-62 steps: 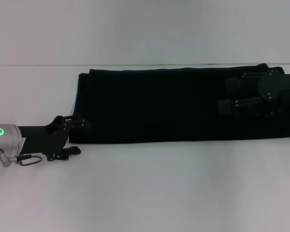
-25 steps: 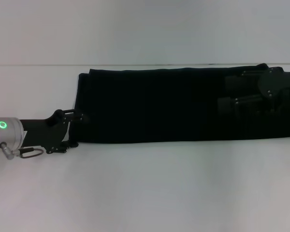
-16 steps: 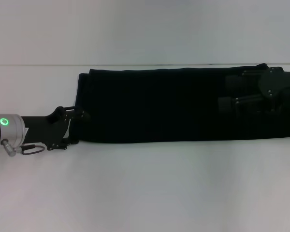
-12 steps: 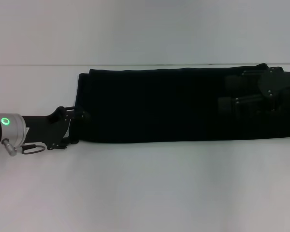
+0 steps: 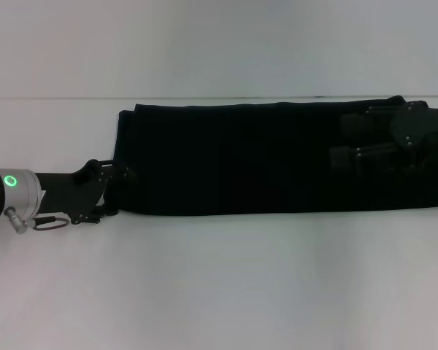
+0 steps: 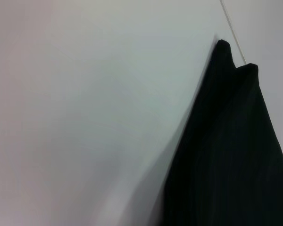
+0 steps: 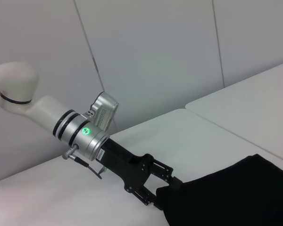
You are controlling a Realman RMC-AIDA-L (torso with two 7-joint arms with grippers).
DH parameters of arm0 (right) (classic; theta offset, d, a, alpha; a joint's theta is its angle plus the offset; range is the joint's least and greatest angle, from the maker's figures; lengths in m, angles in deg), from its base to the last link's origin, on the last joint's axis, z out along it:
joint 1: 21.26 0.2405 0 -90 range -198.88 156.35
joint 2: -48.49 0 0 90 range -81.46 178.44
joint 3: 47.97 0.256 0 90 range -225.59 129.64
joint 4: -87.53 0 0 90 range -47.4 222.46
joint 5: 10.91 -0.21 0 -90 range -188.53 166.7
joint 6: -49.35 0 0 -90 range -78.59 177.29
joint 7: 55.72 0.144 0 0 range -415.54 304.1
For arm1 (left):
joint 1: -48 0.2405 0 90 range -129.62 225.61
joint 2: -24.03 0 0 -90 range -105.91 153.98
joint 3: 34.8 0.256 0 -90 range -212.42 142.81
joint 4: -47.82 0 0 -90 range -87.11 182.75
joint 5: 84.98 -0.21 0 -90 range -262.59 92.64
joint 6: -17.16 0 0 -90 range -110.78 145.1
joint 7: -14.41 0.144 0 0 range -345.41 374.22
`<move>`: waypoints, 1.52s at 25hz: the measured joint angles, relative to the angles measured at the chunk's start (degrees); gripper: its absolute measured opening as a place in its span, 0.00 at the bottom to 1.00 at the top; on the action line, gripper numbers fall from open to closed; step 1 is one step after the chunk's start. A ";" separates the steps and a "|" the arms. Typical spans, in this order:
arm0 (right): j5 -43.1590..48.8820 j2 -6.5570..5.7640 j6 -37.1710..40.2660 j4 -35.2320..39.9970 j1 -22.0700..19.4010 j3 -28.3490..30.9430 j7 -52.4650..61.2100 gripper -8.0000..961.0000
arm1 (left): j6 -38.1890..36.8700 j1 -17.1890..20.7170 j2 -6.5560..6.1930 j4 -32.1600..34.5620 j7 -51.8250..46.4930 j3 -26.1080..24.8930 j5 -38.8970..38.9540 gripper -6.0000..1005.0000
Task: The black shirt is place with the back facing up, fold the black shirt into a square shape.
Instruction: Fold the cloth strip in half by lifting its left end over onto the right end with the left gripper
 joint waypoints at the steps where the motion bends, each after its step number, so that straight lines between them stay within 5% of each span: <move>1: 0.00 -0.02 0.00 0.00 0.00 0.00 0.00 0.94 | 0.06 -0.01 0.00 0.00 0.01 0.08 -0.01 0.75; 14: 0.00 -0.02 0.00 0.00 0.00 0.00 -0.05 0.94 | 1.35 -0.03 -0.09 -0.26 4.15 0.55 -0.04 0.74; 31: -0.69 -0.01 0.34 0.09 -0.04 0.00 -0.22 0.94 | 2.49 0.07 -0.09 -1.23 5.09 0.60 -0.64 0.06; 38: -0.71 0.21 -0.11 0.09 -0.33 0.00 -0.55 0.94 | 0.55 0.90 -0.16 -0.93 10.59 -1.75 -0.02 0.04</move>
